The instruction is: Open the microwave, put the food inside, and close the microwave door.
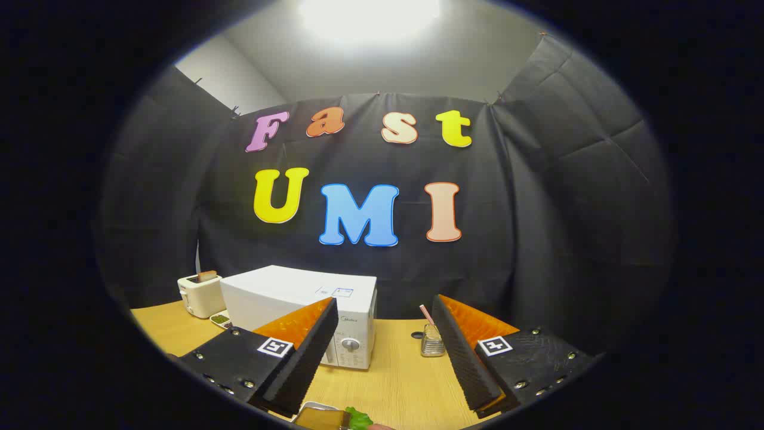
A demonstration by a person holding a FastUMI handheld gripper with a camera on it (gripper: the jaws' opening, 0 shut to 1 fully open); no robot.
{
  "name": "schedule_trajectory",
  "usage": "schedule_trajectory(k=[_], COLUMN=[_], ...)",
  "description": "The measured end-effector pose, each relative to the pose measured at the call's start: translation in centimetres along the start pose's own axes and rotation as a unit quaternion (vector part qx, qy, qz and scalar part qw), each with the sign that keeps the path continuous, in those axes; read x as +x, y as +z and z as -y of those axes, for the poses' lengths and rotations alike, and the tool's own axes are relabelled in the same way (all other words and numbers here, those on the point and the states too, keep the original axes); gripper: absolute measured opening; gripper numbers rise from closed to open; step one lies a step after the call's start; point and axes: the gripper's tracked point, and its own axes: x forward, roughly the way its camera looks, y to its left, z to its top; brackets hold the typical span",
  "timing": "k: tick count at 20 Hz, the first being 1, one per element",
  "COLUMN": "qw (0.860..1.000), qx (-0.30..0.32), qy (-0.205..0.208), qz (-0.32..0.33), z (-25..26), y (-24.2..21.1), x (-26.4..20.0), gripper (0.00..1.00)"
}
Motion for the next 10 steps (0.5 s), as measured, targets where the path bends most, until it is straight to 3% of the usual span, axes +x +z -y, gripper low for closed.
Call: schedule_trajectory(k=[10], qw=[1.0], qx=[-0.008], qy=[0.005], qz=[-0.017], z=[-1.3], y=[-1.8], x=[0.4], gripper=[0.97])
